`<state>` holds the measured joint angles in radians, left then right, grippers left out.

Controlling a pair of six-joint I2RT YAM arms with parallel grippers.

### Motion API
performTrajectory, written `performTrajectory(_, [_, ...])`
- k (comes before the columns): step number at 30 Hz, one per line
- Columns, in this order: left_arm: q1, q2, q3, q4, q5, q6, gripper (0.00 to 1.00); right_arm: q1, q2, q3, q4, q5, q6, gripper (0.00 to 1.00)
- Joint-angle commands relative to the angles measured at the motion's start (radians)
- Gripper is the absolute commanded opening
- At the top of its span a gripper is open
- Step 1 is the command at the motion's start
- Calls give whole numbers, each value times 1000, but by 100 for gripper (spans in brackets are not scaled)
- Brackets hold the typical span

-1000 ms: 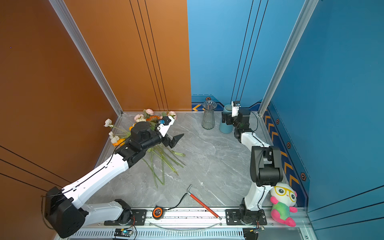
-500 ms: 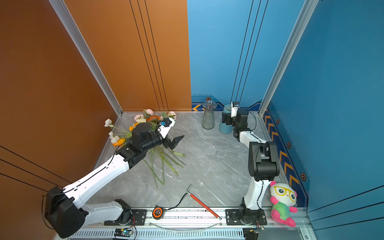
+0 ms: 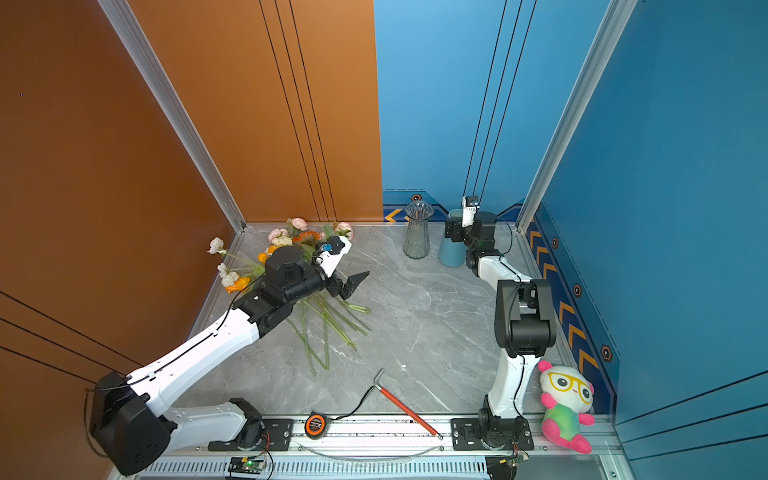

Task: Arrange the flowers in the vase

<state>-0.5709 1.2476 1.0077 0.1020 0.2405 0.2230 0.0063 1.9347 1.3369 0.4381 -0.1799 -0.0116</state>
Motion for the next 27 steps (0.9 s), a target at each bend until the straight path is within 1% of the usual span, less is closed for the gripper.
performTrajectory(1, [-9, 3, -11, 8, 18, 26, 98, -6, 17, 34, -26, 2, -10, 87])
performTrajectory(5, [-9, 1, -11, 10, 19, 29, 98, -5, 20, 43, -45, -10, -10, 85])
performTrajectory(7, [-10, 2, -11, 10, 17, 29, 98, -3, 21, 46, -57, -13, -11, 82])
performTrajectory(8, [-9, 0, -11, 10, 18, 30, 98, -3, 21, 45, -59, -14, -10, 79])
performTrajectory(11, [-9, -1, -13, 10, 17, 29, 98, -2, 11, 37, -55, -12, -11, 68])
performTrajectory(14, [-9, -5, -12, 9, 17, 32, 98, 0, -14, 23, -40, 0, -14, 64])
performTrajectory(16, [-9, -9, -12, 9, 15, 32, 98, 3, -38, 3, -9, 6, -17, 61])
performTrajectory(18, [-11, -13, -13, 10, 17, 32, 98, 4, -64, -20, 38, 12, -21, 57])
performTrajectory(20, [-13, -18, -13, 9, 18, 33, 98, 4, -91, -41, 84, 19, -19, 50])
performTrajectory(21, [-15, -20, -15, 9, 18, 34, 98, 4, -103, -49, 103, 22, -19, 49])
performTrajectory(27, [-17, -34, -16, 10, 7, 38, 98, 10, -198, -122, 234, 21, 12, 47])
